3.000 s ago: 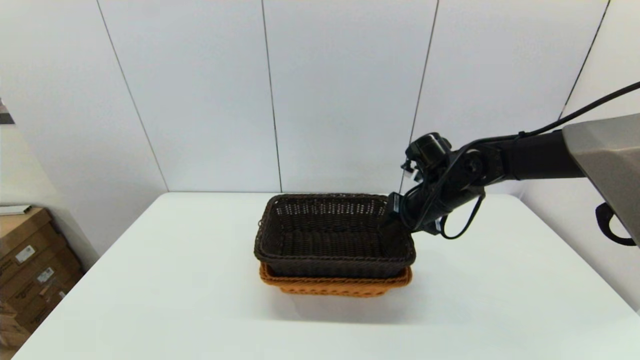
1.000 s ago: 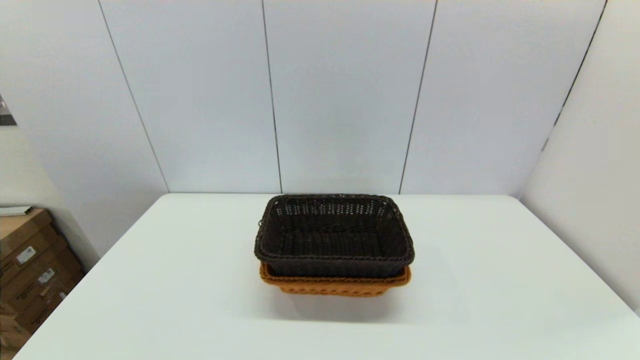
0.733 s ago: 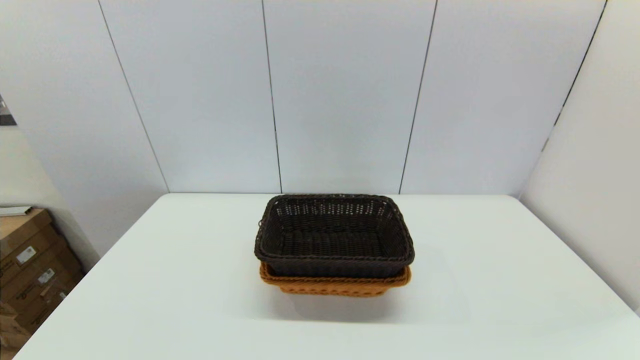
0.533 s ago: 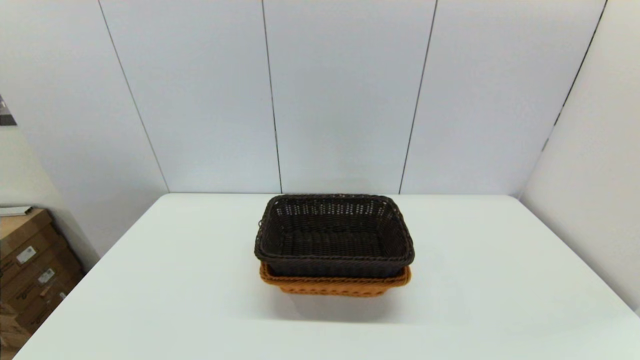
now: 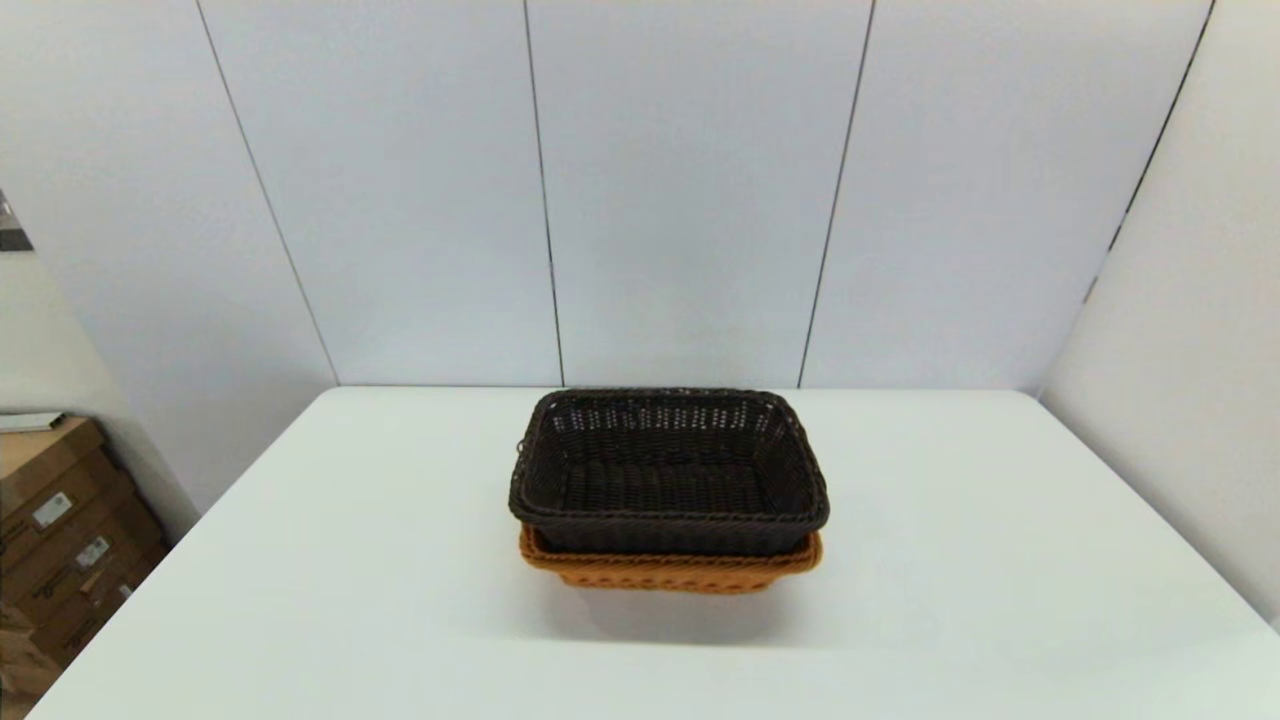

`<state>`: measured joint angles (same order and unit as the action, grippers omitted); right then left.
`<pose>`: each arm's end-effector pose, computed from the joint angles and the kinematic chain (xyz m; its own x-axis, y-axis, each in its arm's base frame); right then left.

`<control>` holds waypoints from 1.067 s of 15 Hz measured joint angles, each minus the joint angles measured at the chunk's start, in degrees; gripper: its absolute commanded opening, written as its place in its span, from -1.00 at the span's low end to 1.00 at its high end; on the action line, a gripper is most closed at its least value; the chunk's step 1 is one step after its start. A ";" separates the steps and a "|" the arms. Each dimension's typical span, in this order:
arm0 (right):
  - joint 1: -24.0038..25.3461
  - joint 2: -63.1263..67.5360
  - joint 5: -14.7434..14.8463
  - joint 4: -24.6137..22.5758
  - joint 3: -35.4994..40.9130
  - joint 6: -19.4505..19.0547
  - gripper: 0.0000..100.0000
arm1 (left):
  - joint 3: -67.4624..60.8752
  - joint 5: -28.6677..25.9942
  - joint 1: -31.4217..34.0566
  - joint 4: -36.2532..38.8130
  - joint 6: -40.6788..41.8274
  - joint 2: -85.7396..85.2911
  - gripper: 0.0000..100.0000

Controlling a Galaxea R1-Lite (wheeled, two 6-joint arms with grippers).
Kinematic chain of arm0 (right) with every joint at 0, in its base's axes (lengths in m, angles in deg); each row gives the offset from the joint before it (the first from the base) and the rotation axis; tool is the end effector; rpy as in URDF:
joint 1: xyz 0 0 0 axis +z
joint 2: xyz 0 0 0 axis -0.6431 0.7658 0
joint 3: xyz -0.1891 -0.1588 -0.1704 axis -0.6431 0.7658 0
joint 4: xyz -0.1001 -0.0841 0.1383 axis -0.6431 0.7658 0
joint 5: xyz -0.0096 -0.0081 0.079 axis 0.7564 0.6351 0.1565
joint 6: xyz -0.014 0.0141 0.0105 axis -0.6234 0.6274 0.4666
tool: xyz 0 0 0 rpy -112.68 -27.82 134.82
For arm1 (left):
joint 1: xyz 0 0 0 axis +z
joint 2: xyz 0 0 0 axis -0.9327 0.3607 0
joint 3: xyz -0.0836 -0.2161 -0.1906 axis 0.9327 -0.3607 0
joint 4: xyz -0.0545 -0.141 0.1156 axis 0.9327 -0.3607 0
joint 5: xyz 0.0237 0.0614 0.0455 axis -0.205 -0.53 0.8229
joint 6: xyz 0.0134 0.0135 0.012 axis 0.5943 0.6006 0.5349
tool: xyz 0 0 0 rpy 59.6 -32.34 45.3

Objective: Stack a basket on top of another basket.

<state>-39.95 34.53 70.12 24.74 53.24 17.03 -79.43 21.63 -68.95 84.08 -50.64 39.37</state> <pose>-0.0675 -0.0034 0.1118 0.9623 -0.1435 -0.2310 0.1575 0.9866 0.0433 -0.0234 0.0008 0.0763 0.9995 0.0315 -0.0015 -0.0315 0.9969 -0.0726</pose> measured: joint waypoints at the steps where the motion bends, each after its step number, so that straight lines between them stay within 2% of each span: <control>1: 0.00 -0.04 0.02 -6.75 3.89 -1.22 1.00 | 0.00 -0.01 0.00 0.00 0.00 0.00 1.00; 3: 0.00 -0.06 -0.27 -19.79 10.45 -6.23 1.00 | 0.00 0.00 0.00 0.00 -0.02 0.00 1.00; 5: 0.00 -0.06 -0.61 -28.14 14.73 -11.57 1.00 | 0.00 -0.01 0.00 0.00 -0.02 0.00 1.00; 7: 0.00 -0.06 -2.36 -30.32 17.23 -13.45 1.00 | 0.00 0.00 0.00 0.01 -0.02 0.00 1.00; 16: 0.06 -0.04 -9.58 -30.93 19.87 -12.40 1.00 | 0.00 -0.01 0.00 0.00 -0.02 0.00 1.00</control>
<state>-39.89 34.49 60.54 -6.19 73.11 4.63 -79.43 21.62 -68.95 84.08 -50.66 39.37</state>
